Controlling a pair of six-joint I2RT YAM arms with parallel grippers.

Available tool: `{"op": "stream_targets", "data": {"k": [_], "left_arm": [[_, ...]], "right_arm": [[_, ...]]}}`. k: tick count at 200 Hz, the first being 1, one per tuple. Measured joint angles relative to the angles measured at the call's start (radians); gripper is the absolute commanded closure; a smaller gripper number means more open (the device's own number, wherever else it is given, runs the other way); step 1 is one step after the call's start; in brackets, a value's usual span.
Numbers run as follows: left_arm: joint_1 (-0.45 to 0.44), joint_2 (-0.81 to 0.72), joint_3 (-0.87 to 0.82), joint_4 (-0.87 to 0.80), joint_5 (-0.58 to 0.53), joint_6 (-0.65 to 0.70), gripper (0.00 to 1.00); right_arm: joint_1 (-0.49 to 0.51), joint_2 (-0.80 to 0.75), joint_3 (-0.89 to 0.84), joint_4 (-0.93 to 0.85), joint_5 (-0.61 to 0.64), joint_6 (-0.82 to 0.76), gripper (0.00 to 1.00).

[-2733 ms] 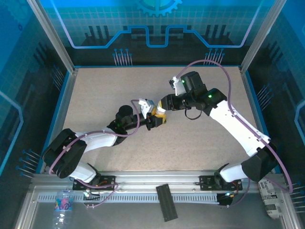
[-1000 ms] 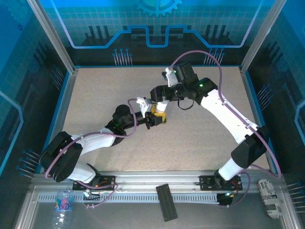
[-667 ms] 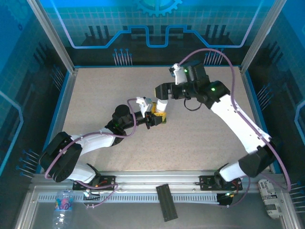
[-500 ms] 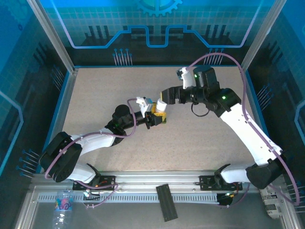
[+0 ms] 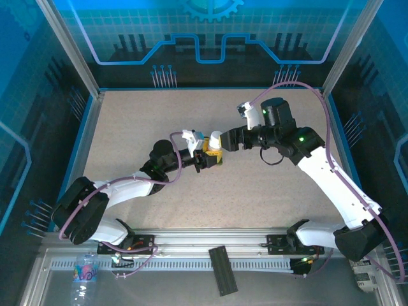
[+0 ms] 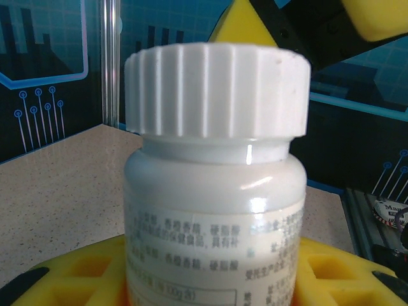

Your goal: Sort the pills into containers

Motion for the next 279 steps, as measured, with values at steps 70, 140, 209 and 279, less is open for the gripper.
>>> {"op": "stream_targets", "data": {"k": [70, 140, 209, 279], "left_arm": [[0.0, -0.002, 0.01, -0.004, 0.003, 0.0, 1.0], [0.0, -0.002, 0.01, -0.004, 0.005, 0.0, 1.0], [0.0, -0.003, 0.01, -0.011, 0.01, 0.0, 1.0], [0.0, -0.006, 0.01, -0.02, 0.01, -0.001, 1.0]], "right_arm": [[0.024, 0.008, 0.0, 0.0, 0.0, -0.001, 0.18], [0.026, 0.032, 0.0, 0.001, 0.0, 0.0, 0.19], [0.035, 0.09, 0.039, 0.009, 0.0, 0.0, 0.2], [0.042, 0.181, 0.108, 0.039, -0.001, 0.003, 0.21]]}}
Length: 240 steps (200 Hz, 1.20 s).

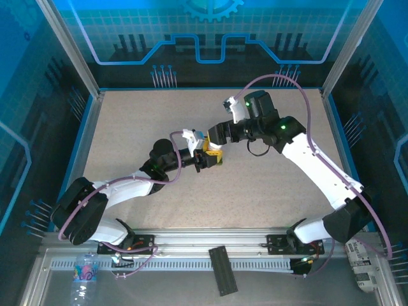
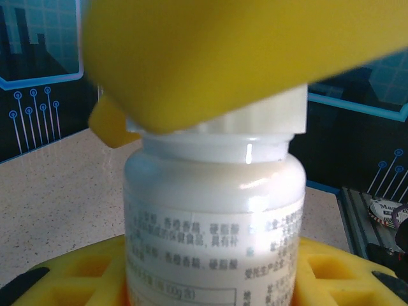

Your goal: Sort the pills into containers

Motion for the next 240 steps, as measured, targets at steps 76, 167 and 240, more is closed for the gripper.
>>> {"op": "stream_targets", "data": {"k": [76, 167, 240], "left_arm": [[0.0, -0.003, 0.0, -0.013, 0.0, 0.0, 1.0], [0.0, -0.012, 0.0, -0.002, 0.0, 0.0, 1.0], [-0.003, -0.012, 0.0, 0.006, 0.0, 0.0, 1.0]], "right_arm": [[0.007, 0.105, 0.071, 0.034, -0.003, 0.008, 0.21], [-0.018, 0.212, 0.176, 0.043, -0.002, 0.035, 0.2], [-0.085, -0.025, 0.012, 0.06, 0.0, 0.042, 0.2]]}}
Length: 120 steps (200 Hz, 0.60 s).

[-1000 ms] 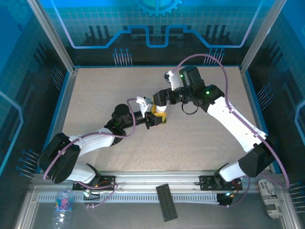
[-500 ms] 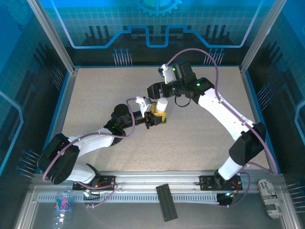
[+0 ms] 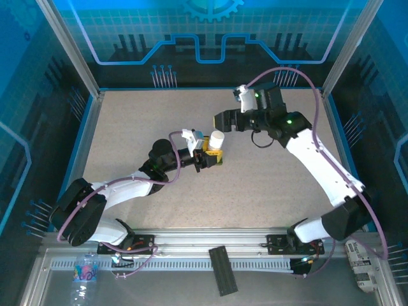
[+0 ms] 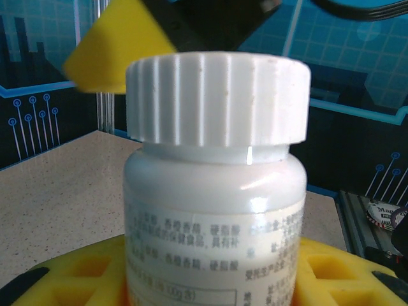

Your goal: Sort the pills into containers

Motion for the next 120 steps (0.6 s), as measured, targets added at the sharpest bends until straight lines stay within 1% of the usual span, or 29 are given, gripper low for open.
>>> {"op": "stream_targets", "data": {"k": [37, 63, 120], "left_arm": [[0.0, 0.003, 0.0, 0.008, 0.0, -0.002, 1.0], [0.0, 0.005, 0.0, 0.015, 0.0, -0.002, 1.0], [-0.002, 0.01, 0.001, 0.018, 0.001, -0.002, 1.0]], "right_arm": [[0.001, -0.134, -0.066, -0.002, -0.026, -0.025, 0.19], [0.003, -0.19, -0.112, -0.012, -0.051, -0.058, 0.16], [0.049, -0.203, -0.179, -0.044, -0.059, -0.095, 0.17]]}}
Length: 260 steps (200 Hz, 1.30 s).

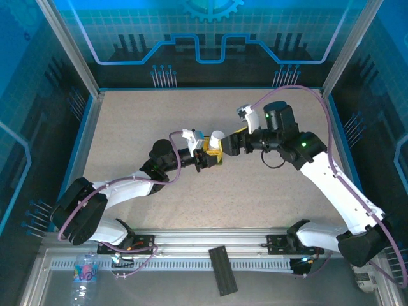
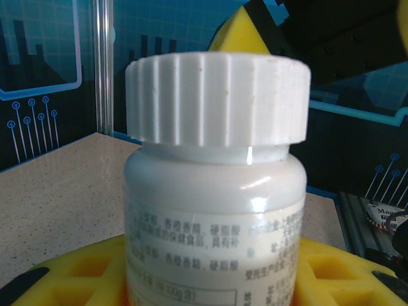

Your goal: Sort the pills into containers

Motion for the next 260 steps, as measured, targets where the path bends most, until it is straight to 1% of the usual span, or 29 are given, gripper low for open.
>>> {"op": "stream_targets", "data": {"k": [136, 205, 260], "left_arm": [[0.0, 0.0, 0.0, 0.0, 0.002, 0.0, 1.0], [0.0, 0.0, 0.0, -0.003, 0.002, -0.002, 1.0], [0.0, 0.0, 0.0, -0.021, -0.006, -0.023, 1.0]], "right_arm": [[0.013, 0.092, 0.037, 0.011, 0.014, 0.003, 0.2], [0.023, 0.178, 0.091, 0.048, 0.004, 0.016, 0.21], [0.026, 0.284, 0.161, 0.074, -0.013, 0.034, 0.22]]}}
